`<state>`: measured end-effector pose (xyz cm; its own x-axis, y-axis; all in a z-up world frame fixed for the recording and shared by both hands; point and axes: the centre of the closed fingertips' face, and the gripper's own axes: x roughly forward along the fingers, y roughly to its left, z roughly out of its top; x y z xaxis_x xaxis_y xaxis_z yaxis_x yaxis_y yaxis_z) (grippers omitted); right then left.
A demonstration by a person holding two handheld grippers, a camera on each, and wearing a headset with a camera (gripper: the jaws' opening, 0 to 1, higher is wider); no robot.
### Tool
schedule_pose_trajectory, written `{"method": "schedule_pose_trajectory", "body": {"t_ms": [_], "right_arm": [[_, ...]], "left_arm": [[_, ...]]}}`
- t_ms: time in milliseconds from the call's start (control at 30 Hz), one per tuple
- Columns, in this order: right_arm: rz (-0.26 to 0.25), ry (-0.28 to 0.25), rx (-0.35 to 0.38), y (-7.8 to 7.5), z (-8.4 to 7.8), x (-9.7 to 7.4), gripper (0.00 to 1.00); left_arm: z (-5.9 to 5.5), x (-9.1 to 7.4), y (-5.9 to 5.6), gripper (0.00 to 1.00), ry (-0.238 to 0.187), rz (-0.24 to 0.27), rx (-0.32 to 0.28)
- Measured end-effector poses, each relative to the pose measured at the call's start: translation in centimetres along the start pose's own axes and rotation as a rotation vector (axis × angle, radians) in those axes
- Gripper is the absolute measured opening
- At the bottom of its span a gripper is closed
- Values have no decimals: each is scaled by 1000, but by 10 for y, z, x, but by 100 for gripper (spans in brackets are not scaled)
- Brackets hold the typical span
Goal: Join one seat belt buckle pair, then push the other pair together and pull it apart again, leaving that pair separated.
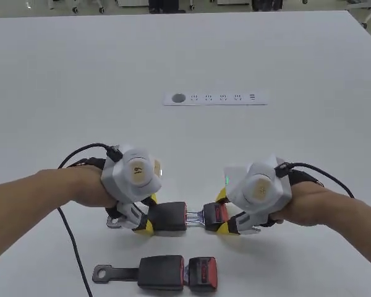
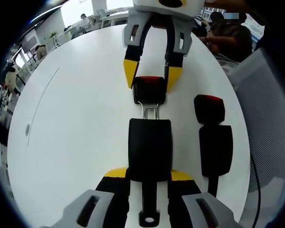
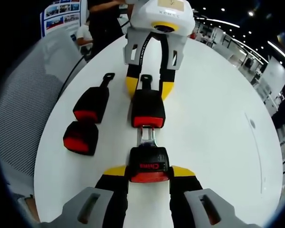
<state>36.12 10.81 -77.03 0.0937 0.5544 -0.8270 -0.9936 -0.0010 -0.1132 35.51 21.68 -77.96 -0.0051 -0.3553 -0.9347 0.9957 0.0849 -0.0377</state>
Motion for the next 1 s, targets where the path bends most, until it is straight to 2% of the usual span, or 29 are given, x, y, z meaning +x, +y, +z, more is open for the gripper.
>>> {"method": "schedule_pose_trajectory", "body": {"t_ms": [1000], "right_arm": [[-2,59,29,-1,-40,-22,30]], "left_arm": [[-1,-2,1,31,-9,-5,13]]}}
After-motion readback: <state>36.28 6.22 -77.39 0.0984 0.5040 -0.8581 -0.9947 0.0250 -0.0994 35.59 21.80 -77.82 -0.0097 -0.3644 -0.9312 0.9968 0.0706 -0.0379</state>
